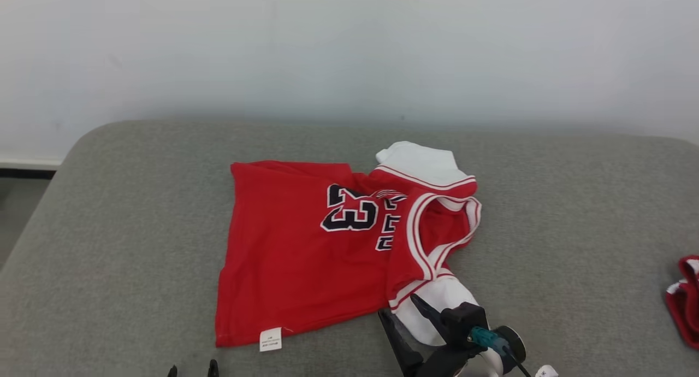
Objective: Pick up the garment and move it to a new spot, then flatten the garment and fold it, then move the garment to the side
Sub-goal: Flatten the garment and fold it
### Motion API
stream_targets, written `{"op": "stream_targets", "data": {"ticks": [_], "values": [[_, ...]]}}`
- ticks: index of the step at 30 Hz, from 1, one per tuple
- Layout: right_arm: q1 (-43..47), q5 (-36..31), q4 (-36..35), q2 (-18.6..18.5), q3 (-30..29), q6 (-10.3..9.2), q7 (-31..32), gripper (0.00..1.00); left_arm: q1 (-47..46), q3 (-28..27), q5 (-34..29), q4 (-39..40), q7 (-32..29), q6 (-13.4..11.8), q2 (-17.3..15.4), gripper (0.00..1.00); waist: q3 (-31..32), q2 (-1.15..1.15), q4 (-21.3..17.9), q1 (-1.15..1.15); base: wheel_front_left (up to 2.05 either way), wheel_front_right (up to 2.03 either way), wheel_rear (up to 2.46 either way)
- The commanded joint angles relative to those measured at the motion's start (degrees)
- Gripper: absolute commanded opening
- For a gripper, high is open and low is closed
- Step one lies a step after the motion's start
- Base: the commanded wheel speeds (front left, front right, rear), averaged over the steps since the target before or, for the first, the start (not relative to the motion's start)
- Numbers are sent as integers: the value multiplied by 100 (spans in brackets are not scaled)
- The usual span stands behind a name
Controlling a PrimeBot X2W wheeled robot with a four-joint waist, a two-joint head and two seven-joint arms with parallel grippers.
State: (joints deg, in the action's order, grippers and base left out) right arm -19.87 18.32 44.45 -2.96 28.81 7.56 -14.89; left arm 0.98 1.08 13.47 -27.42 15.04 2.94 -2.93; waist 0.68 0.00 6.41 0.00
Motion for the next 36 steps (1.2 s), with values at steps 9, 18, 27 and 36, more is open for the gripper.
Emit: {"op": "stream_targets", "data": {"ticks": [9, 18, 27, 36], "values": [[-353, -462, 632, 9, -267, -15, -23, 96, -61, 93, 58, -5, 19, -26, 5, 100, -125, 0, 468, 0, 0, 0, 0], [-431, -525, 657, 8, -715, -15, -29, 0, 48, 152, 167, 44, 19, -38, 7, 100, -27, 0, 418, 0, 0, 0, 0], [-71, -1256, -227, -5, -2688, -15, -20, 0, 107, 185, 275, 160, 19, -48, 7, 100, 50, 0, -96, 0, 0, 0, 0], [500, -2466, -490, -37, -4511, -15, -20, 100, -17, 291, 285, 164, 19, -92, 6, 100, 135, 0, -526, 0, 0, 0, 0]]}}
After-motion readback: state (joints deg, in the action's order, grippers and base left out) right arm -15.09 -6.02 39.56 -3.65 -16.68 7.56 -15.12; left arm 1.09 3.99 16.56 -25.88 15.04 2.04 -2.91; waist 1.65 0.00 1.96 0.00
